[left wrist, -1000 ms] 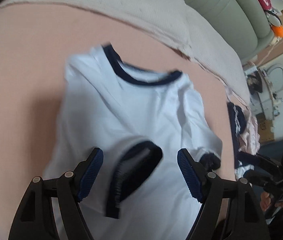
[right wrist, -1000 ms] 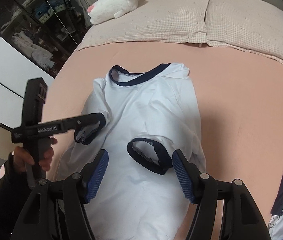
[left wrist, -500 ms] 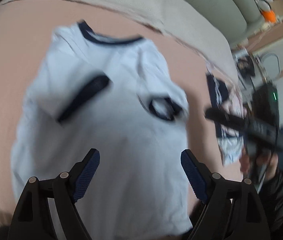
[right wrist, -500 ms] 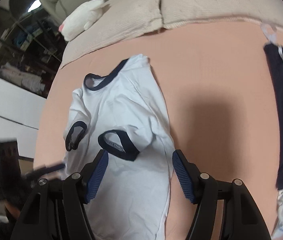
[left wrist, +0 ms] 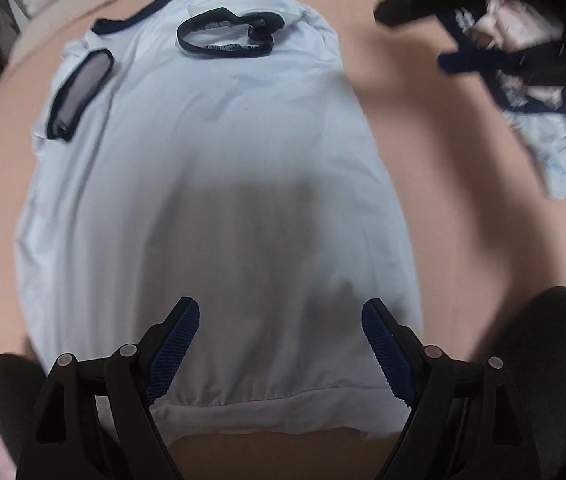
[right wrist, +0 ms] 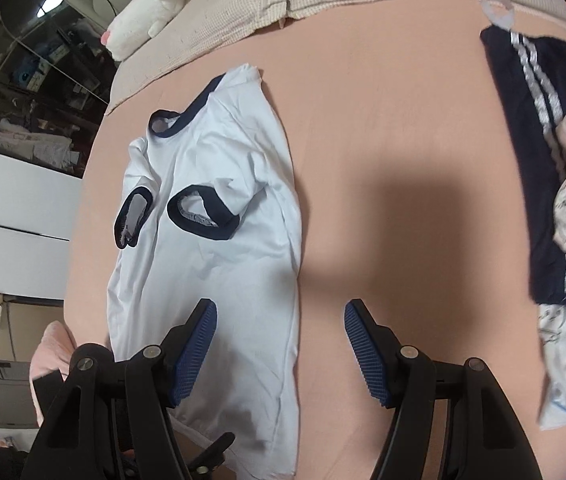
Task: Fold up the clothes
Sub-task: 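Grasp the shirt hem with the left gripper while the right gripper grasps the hem beside it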
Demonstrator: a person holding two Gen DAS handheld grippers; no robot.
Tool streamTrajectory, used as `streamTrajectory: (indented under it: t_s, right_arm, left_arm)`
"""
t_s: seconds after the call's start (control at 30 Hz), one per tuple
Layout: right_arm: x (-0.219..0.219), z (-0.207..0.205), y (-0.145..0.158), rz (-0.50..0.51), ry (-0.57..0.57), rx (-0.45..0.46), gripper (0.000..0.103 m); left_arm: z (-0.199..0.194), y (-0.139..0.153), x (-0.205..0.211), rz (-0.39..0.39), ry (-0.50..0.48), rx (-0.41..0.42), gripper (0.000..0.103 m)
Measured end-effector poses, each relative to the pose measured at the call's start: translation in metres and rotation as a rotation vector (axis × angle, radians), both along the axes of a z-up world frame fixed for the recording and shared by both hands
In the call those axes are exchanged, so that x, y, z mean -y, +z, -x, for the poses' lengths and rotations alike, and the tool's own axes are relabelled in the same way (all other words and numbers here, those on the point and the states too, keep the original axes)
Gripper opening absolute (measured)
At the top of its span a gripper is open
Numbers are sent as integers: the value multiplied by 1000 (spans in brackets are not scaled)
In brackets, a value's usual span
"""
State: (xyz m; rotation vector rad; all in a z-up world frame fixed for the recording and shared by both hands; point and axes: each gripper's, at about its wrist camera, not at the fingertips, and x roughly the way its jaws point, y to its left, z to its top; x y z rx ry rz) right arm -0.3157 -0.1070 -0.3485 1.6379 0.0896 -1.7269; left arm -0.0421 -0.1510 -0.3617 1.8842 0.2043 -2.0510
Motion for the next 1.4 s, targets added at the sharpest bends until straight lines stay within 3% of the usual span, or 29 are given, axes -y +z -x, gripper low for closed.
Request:
streamTrajectory:
  t_s: [0.13, 0.27, 0.43, 0.5, 0.63, 0.67, 0.73, 0.77, 0.8, 1.0, 1.13, 1.3, 1.4]
  right_arm:
    - [-8, 4, 8, -15, 34, -55, 66]
    - [-25, 7, 14, -17, 47, -117, 66]
    - [-59, 20, 14, 43, -23, -97, 66]
    - [-68, 27, 10, 55, -54, -73, 66]
    - [-74, 37, 4, 63, -93, -75, 66]
    - [-74, 39, 2, 66, -102, -75, 66]
    - [-65, 46, -1, 79, -103, -56, 66]
    - [-57, 50, -3, 84, -98, -50, 66]
    - [-48, 54, -5, 87, -93, -46, 66]
    - [37, 78, -23, 78, 9, -9, 66]
    - [88, 91, -44, 94, 55, 82, 66]
    - [120, 108, -73, 59, 26, 161, 66]
    - [128, 114, -78, 93, 19, 195, 70]
  left_arm:
    - [11, -15, -24, 58, 48, 37, 84]
    - [23, -23, -48, 236, -1, 47, 84]
    - [30, -30, -66, 447, -62, 30, 103]
    - [29, -31, -66, 462, -94, 0, 103]
    - [24, -25, -50, 391, -110, -47, 103]
    - [23, -23, -47, 361, -113, -58, 98]
    - [23, -20, -41, 297, -119, -81, 65]
    - [21, -20, -42, 279, -114, -85, 32]
    - [20, -19, -44, 264, -109, -87, 16]
    - [7, -15, -15, 122, -63, -122, 13]
    - [3, -6, 7, 26, -23, -140, 12]
    - [0, -4, 28, -93, 18, -154, 11]
    - [-3, -2, 34, -163, 38, -171, 11]
